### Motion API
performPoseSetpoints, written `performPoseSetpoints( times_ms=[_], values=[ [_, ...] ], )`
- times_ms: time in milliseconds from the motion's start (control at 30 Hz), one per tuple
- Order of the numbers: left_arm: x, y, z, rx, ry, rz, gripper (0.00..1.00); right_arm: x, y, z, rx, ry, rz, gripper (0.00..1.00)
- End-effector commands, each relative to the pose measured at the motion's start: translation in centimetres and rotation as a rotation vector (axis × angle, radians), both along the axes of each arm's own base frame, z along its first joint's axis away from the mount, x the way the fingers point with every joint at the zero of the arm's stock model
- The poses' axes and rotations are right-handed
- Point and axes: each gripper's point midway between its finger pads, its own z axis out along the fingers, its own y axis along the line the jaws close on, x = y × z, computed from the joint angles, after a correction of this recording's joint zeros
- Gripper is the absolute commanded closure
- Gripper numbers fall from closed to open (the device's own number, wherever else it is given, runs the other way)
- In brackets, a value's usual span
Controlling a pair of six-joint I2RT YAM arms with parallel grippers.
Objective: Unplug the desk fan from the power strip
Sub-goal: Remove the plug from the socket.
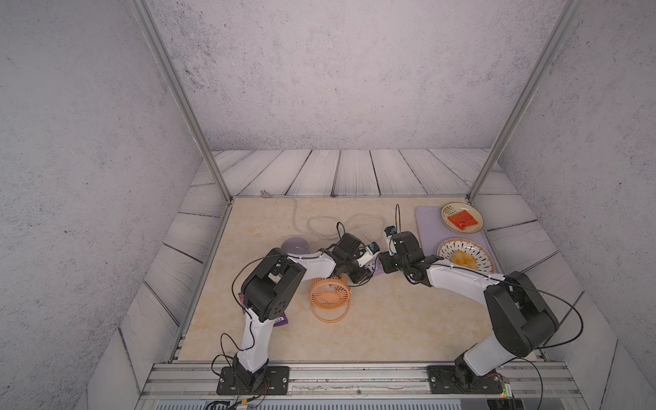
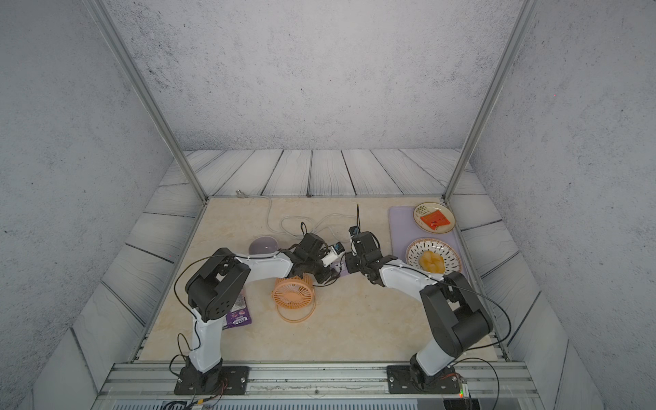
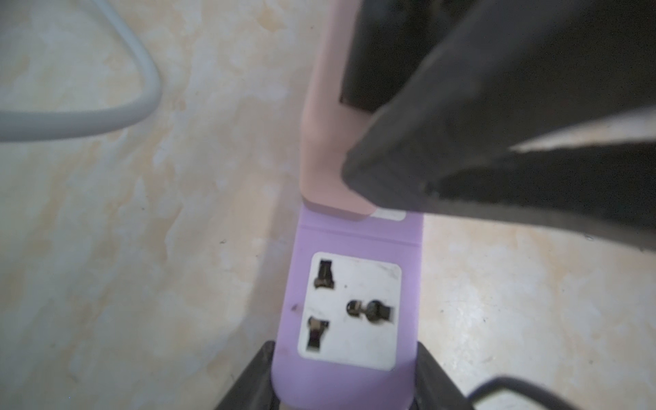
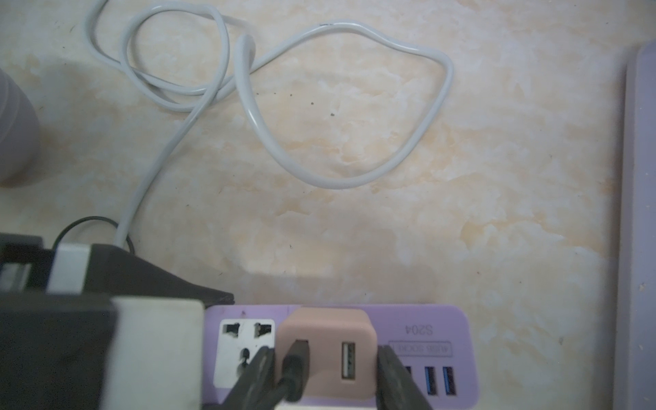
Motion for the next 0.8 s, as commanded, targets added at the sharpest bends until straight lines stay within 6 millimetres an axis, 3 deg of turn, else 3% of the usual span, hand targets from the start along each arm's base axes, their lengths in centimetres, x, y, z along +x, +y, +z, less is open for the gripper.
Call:
performPoseSetpoints(
  times_ms=[0, 500, 767],
  values=[
    [0.2, 0.5, 0.4, 0.018, -0.003, 0.025, 1.00, 0.6, 0.6, 1.7, 0.021, -0.033, -0.003, 0.61],
    [0.2, 0.4, 0.4, 0.015, 0.001, 0.025, 1.00, 0.2, 2.0, 1.3, 0.014, -0.001, 0.036, 0.62],
    [0.2, 0.4, 0.5, 0.015, -0.001, 0.028, 1.00, 0.4, 1.3, 1.5, -0.008, -0.008, 0.000, 0.62]
  ],
)
